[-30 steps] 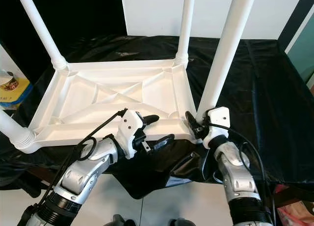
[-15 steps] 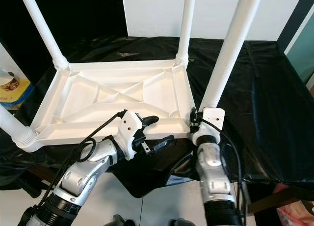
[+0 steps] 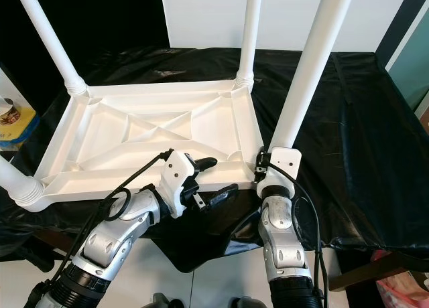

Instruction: Building children table

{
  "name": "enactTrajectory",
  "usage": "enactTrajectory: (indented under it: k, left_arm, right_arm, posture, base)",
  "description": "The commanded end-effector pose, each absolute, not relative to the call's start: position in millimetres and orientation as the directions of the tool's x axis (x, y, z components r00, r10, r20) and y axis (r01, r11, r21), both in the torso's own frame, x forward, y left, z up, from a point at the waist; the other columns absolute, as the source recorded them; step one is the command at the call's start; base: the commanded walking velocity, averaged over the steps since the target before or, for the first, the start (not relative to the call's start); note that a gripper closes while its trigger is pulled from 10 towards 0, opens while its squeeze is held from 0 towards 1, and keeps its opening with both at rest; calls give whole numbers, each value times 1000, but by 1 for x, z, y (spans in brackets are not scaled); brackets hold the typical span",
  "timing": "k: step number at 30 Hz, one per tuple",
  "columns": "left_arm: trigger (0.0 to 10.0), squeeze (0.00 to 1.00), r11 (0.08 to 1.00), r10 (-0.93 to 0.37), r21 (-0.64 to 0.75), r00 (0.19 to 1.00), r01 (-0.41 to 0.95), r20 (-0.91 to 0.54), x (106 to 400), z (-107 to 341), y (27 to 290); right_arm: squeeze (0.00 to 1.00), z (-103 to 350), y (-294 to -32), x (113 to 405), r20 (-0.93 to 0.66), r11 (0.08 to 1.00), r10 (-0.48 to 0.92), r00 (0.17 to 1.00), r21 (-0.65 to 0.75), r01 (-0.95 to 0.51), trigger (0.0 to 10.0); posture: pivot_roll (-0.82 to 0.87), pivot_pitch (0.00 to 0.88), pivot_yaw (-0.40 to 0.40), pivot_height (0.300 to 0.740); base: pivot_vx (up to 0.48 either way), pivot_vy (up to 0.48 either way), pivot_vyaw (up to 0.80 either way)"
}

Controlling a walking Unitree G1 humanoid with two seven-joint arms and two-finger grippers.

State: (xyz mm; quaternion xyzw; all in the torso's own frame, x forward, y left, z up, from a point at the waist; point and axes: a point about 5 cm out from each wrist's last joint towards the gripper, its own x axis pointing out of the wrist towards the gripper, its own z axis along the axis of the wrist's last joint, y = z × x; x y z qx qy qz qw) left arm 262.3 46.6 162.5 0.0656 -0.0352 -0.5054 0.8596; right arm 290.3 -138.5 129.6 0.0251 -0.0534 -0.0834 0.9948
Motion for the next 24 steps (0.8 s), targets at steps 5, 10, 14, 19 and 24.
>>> enactTrajectory:
  k: [5,10,14,19,24]
  left_arm:
    - [10000,0,477,-876,138,483,868,-11,260,162,47]
    - [10000,0,477,-875,138,483,868,-12,260,162,47]
    - [10000,0,477,-876,138,483,868,-12,259,162,47]
    - [10000,0,474,-877,137,480,870,-14,258,162,47]
    - [10000,0,471,-879,138,477,871,-15,259,162,48]
  right_arm:
    - [1000,118,-135,285,58,990,-127,990,73,123,10000]
    - [1000,124,-138,283,99,994,-96,990,67,90,10000]
    - [1000,129,-146,279,142,998,-43,989,51,36,10000]
    - [1000,130,-160,275,170,998,47,984,28,-53,10000]
    - [1000,131,-171,271,172,989,147,974,8,-151,10000]
  posture:
    - [-96,124,16,740]
    - [-96,126,16,740]
    - [-98,127,18,740]
    - [-101,127,22,740]
    - [-105,127,22,740]
  base:
    - [0,0,0]
    - [0,0,0]
    - [0,0,0]
    - [0,0,0]
    - [0,0,0]
